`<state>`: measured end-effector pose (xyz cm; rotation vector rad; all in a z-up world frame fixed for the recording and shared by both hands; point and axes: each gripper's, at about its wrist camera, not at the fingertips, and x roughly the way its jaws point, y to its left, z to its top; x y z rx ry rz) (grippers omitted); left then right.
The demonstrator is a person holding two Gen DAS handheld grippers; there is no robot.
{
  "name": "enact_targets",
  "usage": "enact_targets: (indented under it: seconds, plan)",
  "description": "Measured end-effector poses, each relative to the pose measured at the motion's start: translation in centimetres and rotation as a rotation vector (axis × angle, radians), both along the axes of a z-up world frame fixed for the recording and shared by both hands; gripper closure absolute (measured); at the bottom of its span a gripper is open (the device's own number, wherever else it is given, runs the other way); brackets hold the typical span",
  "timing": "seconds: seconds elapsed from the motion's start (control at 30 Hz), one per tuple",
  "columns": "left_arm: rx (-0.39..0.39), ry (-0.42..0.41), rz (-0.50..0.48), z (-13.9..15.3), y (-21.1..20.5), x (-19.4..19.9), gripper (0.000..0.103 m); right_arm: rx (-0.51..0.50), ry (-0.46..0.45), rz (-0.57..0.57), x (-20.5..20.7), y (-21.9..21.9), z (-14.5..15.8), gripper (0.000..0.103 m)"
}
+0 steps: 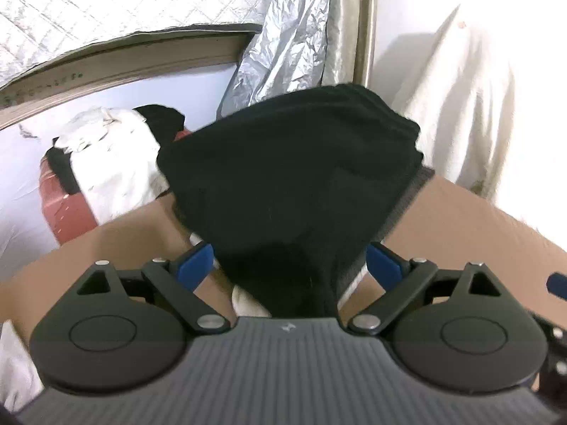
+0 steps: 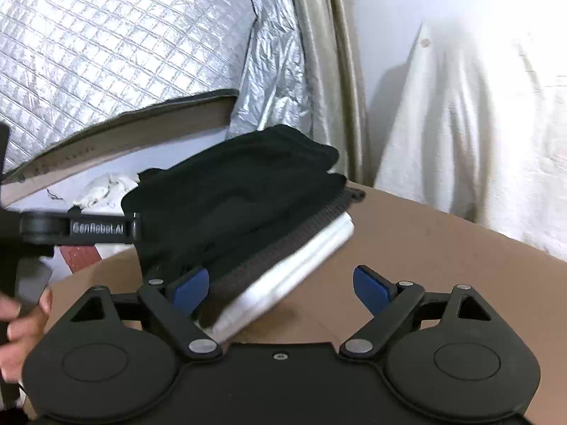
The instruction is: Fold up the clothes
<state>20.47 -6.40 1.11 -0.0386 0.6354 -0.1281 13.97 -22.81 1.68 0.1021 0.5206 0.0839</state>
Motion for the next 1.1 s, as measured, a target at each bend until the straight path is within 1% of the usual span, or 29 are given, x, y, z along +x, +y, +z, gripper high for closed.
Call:
enact_targets:
  seconds: [0.07,0.2,0.27,0.37,0.47,0.73,0.83,0.97,1.1]
  plan:
    - [0.006,0.015,0.014,0.0,-0.2,-1.6,0.009,0.001,0.014,-0.02,-1.4,0.2,0.3,0.011]
    - [0.011,0.017,0.021,0.0,-0.4,-4.2,0.009,-0.005,0.031,-0.075,-4.1,0.4,0.6,0.011]
    - [0.005,0.018,0.021,-0.1,-0.3,-5.6,0.008,0.003,0.053,-0.104,-5.3,0.5,0.4,0.011]
    - [-0.011,0.024,0.014,-0.2,-0.1,-7.5,0.007,0.025,0.087,-0.118,-6.7,0.5,-0.2,0.011]
    - [0.007,0.014,-0.003,0.0,0.0,-9.1,0.003,0.029,0.108,-0.132,-8.1,0.7,-0.6,0.011]
    - [0.059,0.012,-0.066,0.0,-1.2,-12.7,0.003,-0.016,0.105,-0.18,-12.0,0.9,-0.2,0.01]
    - [0.077,0.005,-0.066,-0.2,-1.3,-14.5,0.0,-0.021,0.104,-0.206,-13.0,0.9,-0.1,0.01]
    - [0.079,0.035,-0.079,-0.7,-0.7,-16.1,0.0,-0.045,0.101,-0.215,-14.1,1.3,-0.1,0.01]
    - [0.05,0.055,-0.079,-0.6,-0.2,-16.7,0.0,-0.024,0.109,-0.222,-14.9,1.3,-0.1,0.01]
